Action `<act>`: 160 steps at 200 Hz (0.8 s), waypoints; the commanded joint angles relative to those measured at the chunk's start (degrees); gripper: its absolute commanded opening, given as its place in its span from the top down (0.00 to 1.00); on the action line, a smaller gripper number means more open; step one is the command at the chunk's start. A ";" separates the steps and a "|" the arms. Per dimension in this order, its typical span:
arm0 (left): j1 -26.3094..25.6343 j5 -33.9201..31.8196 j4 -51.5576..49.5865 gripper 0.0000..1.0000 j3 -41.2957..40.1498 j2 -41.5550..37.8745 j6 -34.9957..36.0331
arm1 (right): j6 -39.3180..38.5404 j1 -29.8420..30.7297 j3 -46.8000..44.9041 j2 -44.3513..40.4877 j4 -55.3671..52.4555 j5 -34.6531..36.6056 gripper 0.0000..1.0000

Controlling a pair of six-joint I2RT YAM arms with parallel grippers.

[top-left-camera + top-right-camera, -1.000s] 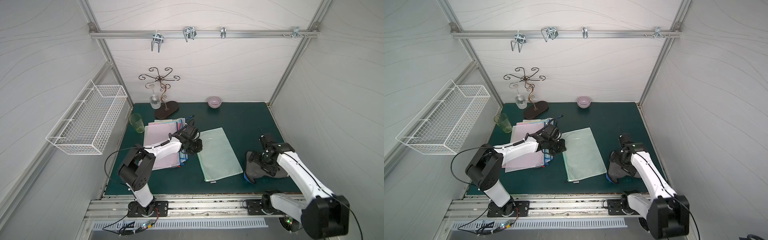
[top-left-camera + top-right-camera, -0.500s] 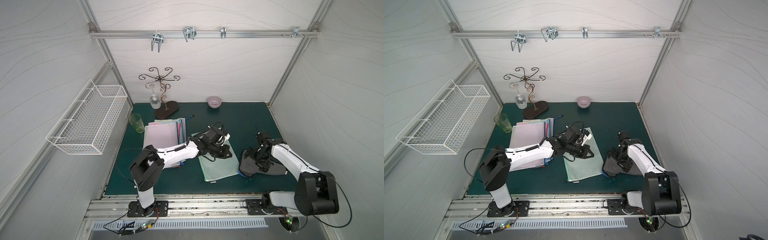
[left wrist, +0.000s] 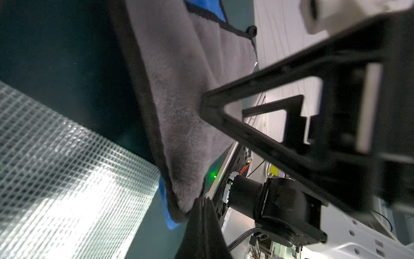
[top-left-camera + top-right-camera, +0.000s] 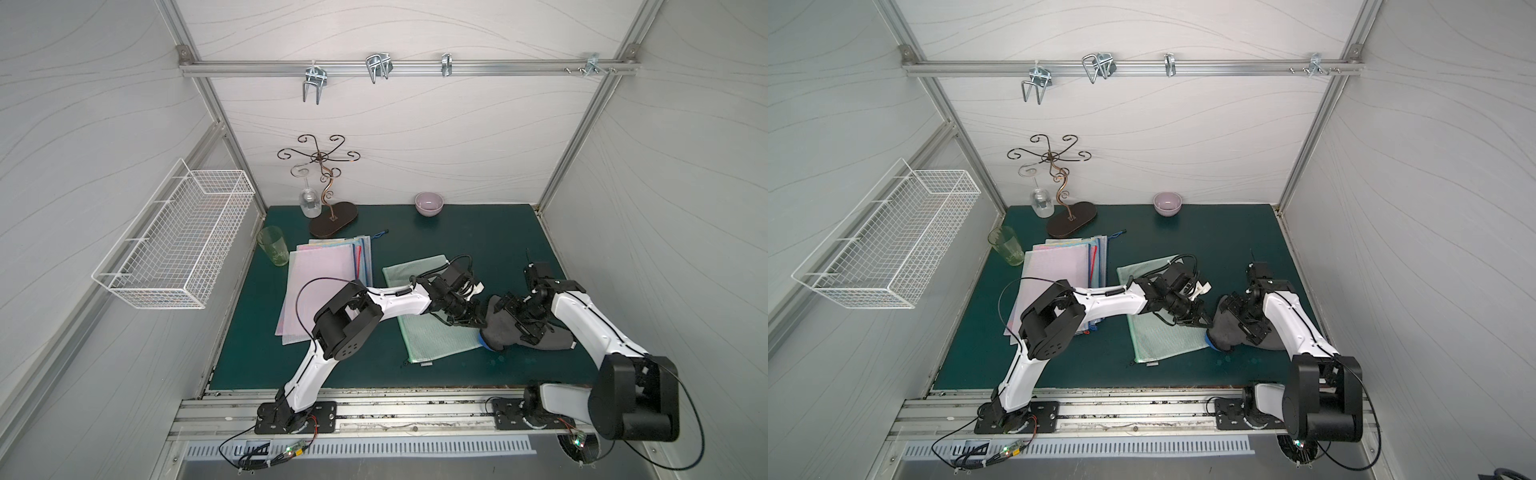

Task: Wipe the document bag
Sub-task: Place the cleaning item at the center of the board.

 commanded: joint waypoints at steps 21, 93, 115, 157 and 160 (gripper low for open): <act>-0.68 1.70 -3.12 1.00 6.89 6.22 -5.78 | -0.86 -2.71 -1.44 -3.12 -2.71 -1.36 0.01; -0.59 -0.14 -12.13 1.00 11.43 11.98 -7.15 | -3.68 -7.43 0.41 -10.53 -7.83 -1.39 0.01; -0.61 -0.51 -13.20 1.00 11.93 12.71 -6.85 | -3.83 -7.56 3.13 -13.76 -10.37 0.43 0.01; -0.59 -0.07 -8.62 1.00 9.60 9.71 -5.72 | -5.53 -7.56 5.01 -17.12 -7.28 -1.83 0.06; -0.59 -0.44 -8.00 1.00 9.12 8.87 -5.37 | -5.54 -7.56 5.02 -17.02 -6.88 -2.28 0.08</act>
